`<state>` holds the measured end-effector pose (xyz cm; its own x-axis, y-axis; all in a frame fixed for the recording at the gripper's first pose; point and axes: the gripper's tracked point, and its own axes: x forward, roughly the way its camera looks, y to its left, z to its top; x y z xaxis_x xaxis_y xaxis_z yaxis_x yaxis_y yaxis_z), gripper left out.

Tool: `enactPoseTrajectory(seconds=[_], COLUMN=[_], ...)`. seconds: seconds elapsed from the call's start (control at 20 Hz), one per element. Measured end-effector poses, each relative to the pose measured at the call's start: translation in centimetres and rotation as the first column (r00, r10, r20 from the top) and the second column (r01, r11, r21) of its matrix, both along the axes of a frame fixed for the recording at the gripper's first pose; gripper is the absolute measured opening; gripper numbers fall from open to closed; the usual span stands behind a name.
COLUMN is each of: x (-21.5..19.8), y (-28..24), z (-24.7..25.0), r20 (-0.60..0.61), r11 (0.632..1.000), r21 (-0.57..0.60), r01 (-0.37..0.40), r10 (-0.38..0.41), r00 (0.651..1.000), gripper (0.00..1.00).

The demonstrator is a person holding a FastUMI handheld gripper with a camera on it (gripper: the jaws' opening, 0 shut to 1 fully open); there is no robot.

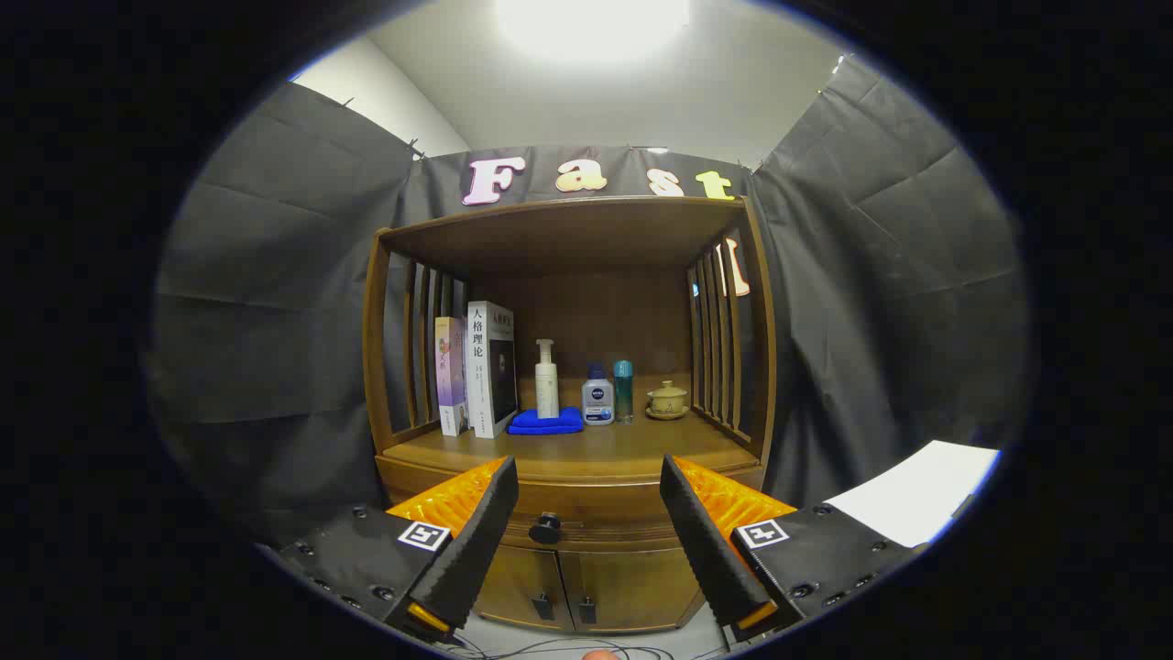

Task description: Pull open the drawer, take out the items inside it, and place them on the countertop above the cabinet.

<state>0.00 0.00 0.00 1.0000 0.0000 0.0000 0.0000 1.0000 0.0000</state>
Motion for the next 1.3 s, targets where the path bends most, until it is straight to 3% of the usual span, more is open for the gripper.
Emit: enactPoseTrajectory(seconds=[1.3], x=[-0.8], y=[-0.7], z=[1.2], r20=[0.044], r11=[0.999], r21=[0.042], r01=[-0.025], r10=[0.023], r00=[0.999], gripper=[0.98])
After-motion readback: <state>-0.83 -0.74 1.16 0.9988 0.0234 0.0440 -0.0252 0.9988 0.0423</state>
